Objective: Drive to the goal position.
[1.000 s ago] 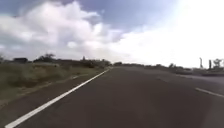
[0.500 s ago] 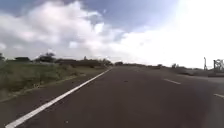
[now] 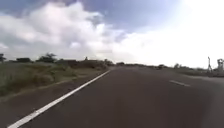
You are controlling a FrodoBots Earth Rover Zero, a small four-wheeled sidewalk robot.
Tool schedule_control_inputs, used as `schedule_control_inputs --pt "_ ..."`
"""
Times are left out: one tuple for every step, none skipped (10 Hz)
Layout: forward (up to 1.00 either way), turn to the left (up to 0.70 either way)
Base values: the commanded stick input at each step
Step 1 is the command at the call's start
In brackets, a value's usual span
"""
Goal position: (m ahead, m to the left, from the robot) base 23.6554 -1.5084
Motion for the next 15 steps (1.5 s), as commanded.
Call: schedule_control_inputs --pt "1.00 0.00" --pt "1.00 0.00" --pt "1.00 0.00" --pt "1.00 0.00" --pt "1.00 0.00" --pt "1.00 0.00" --pt "1.00 0.00" --pt "1.00 0.00" --pt "1.00 0.00" --pt "1.00 0.00" --pt "1.00 0.00" --pt "1.00 0.00" --pt "1.00 0.00" --pt "1.00 0.00" --pt "1.00 0.00"
